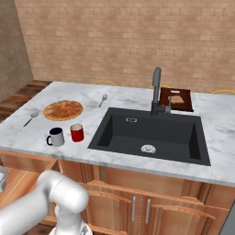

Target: Take the pizza cutter from the drawer on the left and place it on the dining counter for cutting.

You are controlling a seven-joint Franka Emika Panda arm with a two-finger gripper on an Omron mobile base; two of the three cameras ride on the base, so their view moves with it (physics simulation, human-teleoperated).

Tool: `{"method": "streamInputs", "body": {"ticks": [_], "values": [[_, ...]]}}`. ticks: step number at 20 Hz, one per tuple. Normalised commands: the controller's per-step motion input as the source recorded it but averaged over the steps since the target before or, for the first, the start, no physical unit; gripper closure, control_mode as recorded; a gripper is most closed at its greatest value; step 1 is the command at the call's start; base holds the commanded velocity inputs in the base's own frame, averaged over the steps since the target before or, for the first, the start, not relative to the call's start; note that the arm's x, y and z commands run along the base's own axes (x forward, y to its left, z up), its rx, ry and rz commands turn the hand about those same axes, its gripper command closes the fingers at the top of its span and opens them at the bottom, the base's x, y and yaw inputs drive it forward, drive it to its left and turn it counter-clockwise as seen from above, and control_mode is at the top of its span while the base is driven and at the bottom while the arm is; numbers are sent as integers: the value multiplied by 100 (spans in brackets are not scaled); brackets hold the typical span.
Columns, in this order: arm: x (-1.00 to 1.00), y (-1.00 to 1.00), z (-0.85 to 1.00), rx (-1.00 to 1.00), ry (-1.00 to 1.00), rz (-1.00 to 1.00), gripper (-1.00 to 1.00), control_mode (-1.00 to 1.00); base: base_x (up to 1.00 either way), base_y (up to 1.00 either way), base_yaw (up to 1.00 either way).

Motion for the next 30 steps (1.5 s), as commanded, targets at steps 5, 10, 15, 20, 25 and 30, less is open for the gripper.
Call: {"method": "streamInputs", "body": {"ticks": [5,10,15,20,25,30], "values": [[10,12,-27,-2,0,0,-100,-100,0,0,0],[2,3,-28,0,0,0,-100,-100,0,0,0],[6,14,-19,0,0,0,-100,-100,0,0,0],[0,0,-18,0,0,0,-100,-100,0,0,0],[0,8,-16,0,0,0,-100,-100,0,0,0],[0,6,-16,0,0,0,-100,-100,0,0,0]]}}
